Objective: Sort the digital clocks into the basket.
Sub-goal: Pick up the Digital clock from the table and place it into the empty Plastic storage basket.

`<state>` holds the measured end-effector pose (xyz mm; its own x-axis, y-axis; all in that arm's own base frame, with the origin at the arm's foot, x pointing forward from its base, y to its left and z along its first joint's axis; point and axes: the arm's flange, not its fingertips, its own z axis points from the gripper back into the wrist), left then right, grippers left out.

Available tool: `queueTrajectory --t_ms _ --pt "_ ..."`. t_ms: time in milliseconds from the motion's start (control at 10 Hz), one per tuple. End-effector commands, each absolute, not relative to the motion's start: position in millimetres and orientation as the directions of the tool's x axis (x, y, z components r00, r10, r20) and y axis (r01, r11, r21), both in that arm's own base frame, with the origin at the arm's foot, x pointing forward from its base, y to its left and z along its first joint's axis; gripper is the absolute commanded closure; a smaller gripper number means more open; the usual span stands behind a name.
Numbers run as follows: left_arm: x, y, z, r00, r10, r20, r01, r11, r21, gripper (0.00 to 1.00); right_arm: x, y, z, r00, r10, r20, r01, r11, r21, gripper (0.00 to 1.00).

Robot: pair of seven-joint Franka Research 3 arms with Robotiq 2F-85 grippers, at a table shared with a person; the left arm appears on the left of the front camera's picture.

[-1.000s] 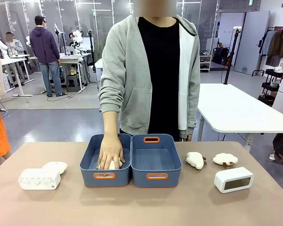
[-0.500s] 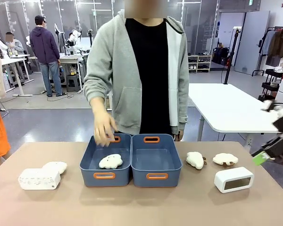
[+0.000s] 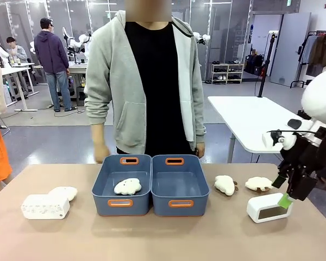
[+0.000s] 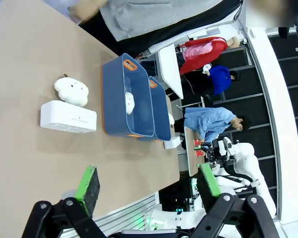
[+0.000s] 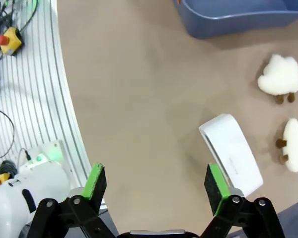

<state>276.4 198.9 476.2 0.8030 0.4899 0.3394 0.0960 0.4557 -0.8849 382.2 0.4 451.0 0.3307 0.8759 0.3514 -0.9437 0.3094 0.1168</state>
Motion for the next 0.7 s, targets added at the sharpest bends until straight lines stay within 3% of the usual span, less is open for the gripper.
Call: queueTrajectory --t_ms 0,100,300,600 --pt "279 202 476 0.797 0.485 0.359 0.127 0.446 -0.886 0.00 389 -12 455 0.419 0.814 0.402 -0.908 0.371 0.196 0.00" --pt "279 202 476 0.797 0.485 0.359 0.127 0.446 -0.886 0.00 389 -12 455 0.419 0.814 0.402 -0.908 0.371 0.196 0.00" --pt "279 202 476 0.797 0.485 0.359 0.127 0.446 -0.886 0.00 400 -19 441 0.290 0.892 0.346 -0.957 0.275 0.092 0.00" --pt "279 202 476 0.797 0.485 0.359 0.127 0.446 -0.886 0.00 430 -23 416 -0.074 0.965 0.250 -0.990 -0.042 -0.133 0.00"
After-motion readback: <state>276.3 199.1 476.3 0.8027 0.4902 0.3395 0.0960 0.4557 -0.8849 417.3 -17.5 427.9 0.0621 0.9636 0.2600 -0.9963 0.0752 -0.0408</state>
